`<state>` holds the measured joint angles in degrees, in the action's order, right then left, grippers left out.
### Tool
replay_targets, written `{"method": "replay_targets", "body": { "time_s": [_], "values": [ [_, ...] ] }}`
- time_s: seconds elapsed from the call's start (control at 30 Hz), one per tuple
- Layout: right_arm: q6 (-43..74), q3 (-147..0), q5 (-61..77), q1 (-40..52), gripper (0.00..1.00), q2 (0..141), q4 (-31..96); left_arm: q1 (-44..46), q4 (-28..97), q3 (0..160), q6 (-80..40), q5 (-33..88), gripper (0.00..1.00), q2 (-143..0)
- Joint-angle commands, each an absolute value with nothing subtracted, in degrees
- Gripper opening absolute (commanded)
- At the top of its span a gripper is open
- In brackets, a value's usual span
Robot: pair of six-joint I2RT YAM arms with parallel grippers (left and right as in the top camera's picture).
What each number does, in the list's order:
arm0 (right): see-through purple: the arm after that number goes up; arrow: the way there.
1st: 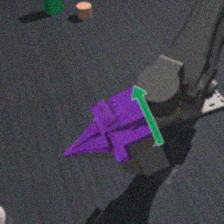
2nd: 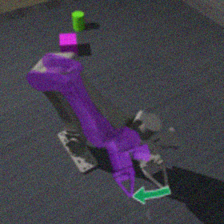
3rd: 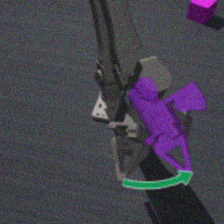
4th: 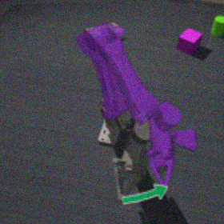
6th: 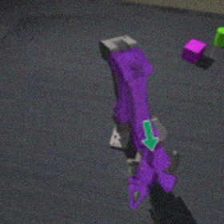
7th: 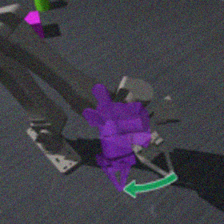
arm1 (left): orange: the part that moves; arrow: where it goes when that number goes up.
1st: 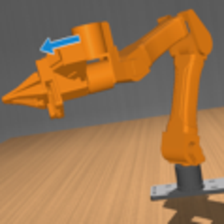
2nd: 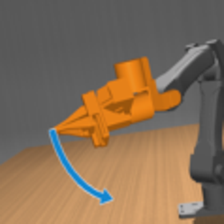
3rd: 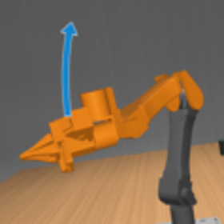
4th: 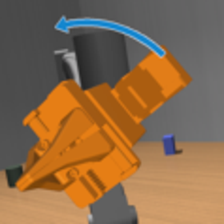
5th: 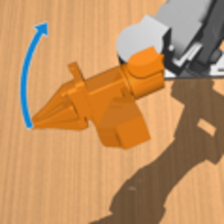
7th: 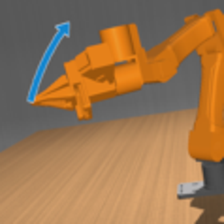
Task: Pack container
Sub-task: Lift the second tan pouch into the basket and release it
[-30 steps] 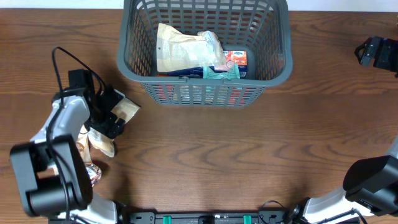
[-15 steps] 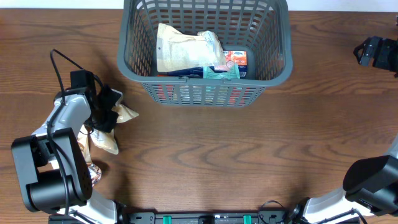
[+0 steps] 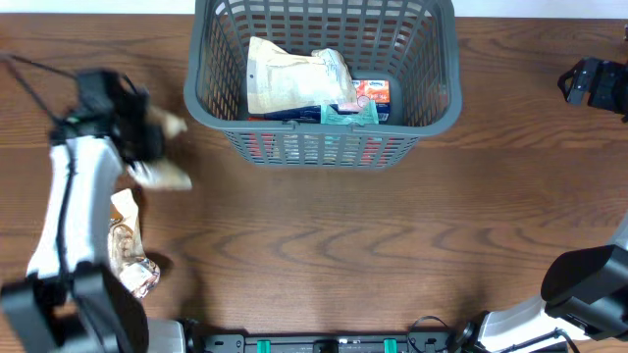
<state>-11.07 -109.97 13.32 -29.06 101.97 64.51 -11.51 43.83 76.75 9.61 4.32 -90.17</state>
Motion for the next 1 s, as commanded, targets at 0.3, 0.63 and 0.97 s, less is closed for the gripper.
{"method": "replay_targets", "body": {
  "time_s": [0.3,0.63,0.97],
  "values": [
    [-12.5,-109.8,13.8,-28.8,0.99,102.1,65.3,-0.1,45.4,111.8,14.3,8.1,0.06,-85.1],
    [-12.5,-109.8,13.8,-28.8,0.99,102.1,65.4,22.5,32.3,116.3,49.8,8.2,0.06,-95.6],
    [-12.5,-109.8,13.8,-28.8,0.99,102.0,66.0,24.5,29.8,116.3,64.7,11.2,0.06,-112.9]
  ]
}}
